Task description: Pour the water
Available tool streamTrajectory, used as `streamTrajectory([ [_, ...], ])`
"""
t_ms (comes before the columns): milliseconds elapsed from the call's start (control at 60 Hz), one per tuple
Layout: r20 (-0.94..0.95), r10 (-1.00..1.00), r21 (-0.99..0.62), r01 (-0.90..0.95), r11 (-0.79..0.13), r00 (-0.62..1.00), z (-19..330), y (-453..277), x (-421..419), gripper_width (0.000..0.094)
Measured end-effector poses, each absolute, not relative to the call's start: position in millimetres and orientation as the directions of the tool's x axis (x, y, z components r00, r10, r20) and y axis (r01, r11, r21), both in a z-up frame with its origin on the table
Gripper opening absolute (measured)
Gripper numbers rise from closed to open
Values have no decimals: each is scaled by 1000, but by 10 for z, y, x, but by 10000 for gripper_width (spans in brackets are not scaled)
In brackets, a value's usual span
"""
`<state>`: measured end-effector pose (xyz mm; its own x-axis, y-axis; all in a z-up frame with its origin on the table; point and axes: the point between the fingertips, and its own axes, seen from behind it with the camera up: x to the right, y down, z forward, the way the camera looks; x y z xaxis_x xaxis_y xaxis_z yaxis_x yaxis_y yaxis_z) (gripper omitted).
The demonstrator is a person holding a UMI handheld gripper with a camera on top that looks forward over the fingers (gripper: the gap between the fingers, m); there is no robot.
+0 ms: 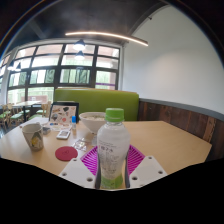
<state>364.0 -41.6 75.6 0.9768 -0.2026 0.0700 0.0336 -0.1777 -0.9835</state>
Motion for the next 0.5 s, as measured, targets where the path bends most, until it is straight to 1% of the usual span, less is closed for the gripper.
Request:
streamTrajectory([
  [83,64,-209,-981,23,-190,976,750,-360,3618,300],
  [150,116,-209,-973,69,-221,971,802,-412,3577,300],
  [217,235,-206,-955,186,-230,950,986,-274,3445,300],
  [267,360,-203,-920,312,-236,910,1206,-188,3310,300],
  [283,405,-194,-903,357,-241,894,1335,-198,3297,300],
  [317,489,-194,-865,444,-234,850,1437,-116,3138,300],
  [383,670,-170,-739,630,-239,722,1716,21,2805,300],
  [400,723,-154,-688,682,-246,674,1859,57,2756,300],
  [417,770,-157,-637,732,-243,619,1831,151,2634,299],
  [433,818,-144,-574,780,-247,557,1956,110,2571,300],
  [450,861,-139,-508,825,-247,489,1995,150,2479,299],
  [467,899,-138,-437,865,-245,415,1955,257,2364,300],
  [500,960,-124,-276,930,-243,252,2000,352,2177,300],
])
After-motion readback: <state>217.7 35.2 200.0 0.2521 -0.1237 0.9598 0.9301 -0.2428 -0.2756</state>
